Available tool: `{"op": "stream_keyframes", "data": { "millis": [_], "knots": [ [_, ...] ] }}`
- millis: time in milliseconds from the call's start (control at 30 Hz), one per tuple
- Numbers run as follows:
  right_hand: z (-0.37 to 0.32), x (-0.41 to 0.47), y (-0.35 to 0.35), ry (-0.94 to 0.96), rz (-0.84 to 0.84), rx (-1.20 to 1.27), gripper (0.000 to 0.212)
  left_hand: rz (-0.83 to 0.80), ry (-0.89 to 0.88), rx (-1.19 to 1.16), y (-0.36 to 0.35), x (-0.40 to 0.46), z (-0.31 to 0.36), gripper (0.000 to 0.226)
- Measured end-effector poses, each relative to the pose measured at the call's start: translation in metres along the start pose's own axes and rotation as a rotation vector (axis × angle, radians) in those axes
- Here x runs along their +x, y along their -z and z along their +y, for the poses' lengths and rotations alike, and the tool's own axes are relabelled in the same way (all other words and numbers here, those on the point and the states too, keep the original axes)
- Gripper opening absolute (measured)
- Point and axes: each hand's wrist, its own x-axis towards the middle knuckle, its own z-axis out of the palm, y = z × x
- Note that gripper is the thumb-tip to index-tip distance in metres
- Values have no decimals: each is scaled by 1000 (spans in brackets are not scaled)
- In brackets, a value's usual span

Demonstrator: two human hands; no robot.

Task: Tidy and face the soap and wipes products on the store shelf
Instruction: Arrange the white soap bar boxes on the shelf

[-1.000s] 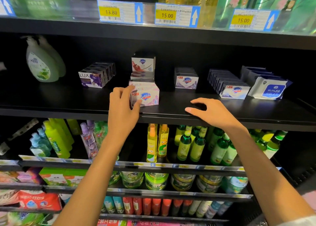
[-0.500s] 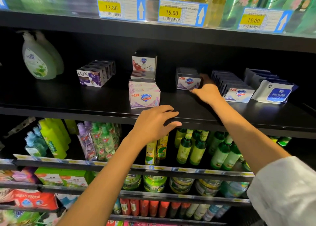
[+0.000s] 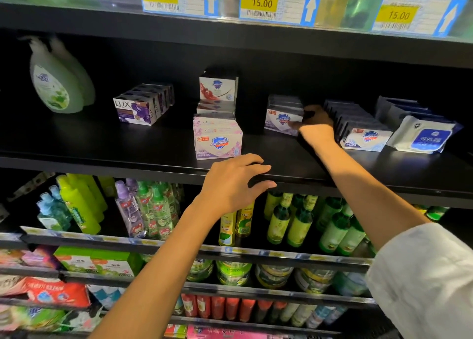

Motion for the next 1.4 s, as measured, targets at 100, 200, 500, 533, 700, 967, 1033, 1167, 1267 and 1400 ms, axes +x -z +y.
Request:
{"op": "stream_keyframes", "data": {
  "millis": [100,200,500,533,700,967,1033,1167,1267,1400],
  "knots": [
    [4,0,2,-5,-35,17,49,0,10,4,0,0,-1,54],
    [4,-6,7,-39,-38,201,31,2,10,-3,0,0,-1,54],
    [-5,-74,43,-149,-142,735,36,20,25,-5,-3,0,1,52],
    [-5,-82,48,-149,-158,758,29,15,26,-10,-2,0,1,52],
    [-1,-108,65,-132,-217,798,9,-42,44,-31,2,0,4,54],
    [-1,-119,74,-129,-230,885,20,-2,255,-330,10,25,27,62],
    [-2,-120,74,-129,-227,880,23,53,333,-509,10,39,31,62],
    [-3,-121,74,-127,-230,853,12,-1,417,-945,14,66,32,66],
    [-2,-119,73,-91,-261,801,18,-95,386,-1185,10,74,29,64],
    [0,-118,71,-55,-299,752,33,-118,437,-1442,4,75,21,42]
  ]
}}
